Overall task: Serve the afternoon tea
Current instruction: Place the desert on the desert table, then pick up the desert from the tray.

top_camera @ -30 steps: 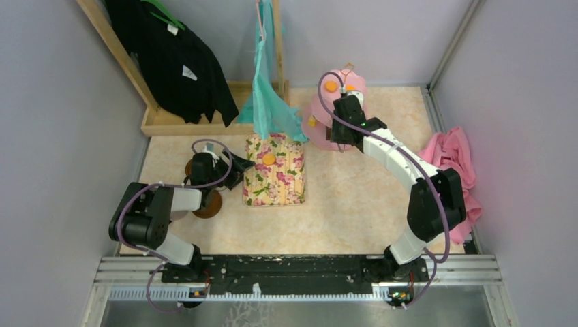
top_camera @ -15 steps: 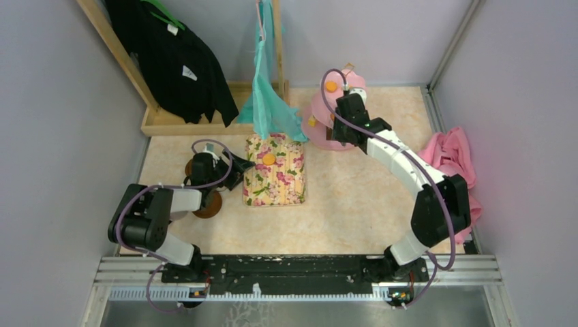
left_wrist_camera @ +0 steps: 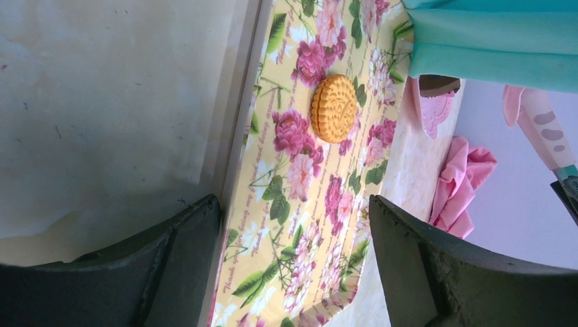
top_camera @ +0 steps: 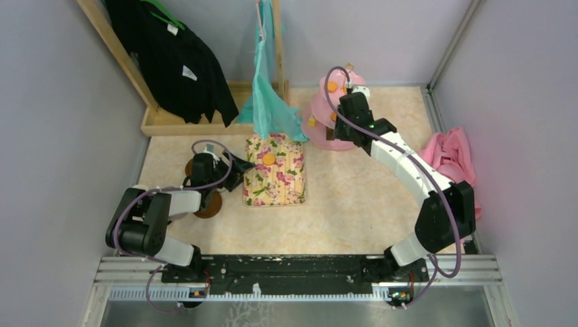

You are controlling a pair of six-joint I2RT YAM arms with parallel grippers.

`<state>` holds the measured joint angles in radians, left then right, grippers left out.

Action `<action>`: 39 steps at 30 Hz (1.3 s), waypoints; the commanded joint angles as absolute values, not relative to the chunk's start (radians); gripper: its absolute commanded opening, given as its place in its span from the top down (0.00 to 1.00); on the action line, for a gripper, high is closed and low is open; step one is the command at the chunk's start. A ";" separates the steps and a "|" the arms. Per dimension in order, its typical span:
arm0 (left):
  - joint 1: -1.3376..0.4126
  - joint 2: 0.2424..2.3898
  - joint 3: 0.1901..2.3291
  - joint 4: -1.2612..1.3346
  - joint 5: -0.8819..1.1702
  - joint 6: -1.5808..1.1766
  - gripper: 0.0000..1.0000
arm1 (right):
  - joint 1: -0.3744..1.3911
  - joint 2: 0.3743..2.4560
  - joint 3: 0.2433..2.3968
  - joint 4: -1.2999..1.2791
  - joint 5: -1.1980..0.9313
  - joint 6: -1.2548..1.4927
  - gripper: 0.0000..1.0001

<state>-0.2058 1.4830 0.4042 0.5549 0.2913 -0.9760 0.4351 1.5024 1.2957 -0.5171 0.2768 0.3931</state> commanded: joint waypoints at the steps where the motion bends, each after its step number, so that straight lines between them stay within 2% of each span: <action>1: -0.214 1.449 0.397 0.539 0.281 -0.975 0.15 | 0.425 1.439 1.294 -0.495 0.290 0.383 0.62; 20: -0.221 1.391 0.378 0.501 0.256 -0.972 0.15 | 0.474 1.336 1.269 -0.496 0.308 0.348 0.69; 30: -0.223 1.352 0.366 0.466 0.232 -0.960 0.15 | 0.705 1.244 1.206 -0.482 0.349 0.306 0.69; 39: -0.222 1.342 0.351 0.464 0.220 -0.952 0.15 | 0.896 1.316 1.095 -0.343 0.354 0.316 0.69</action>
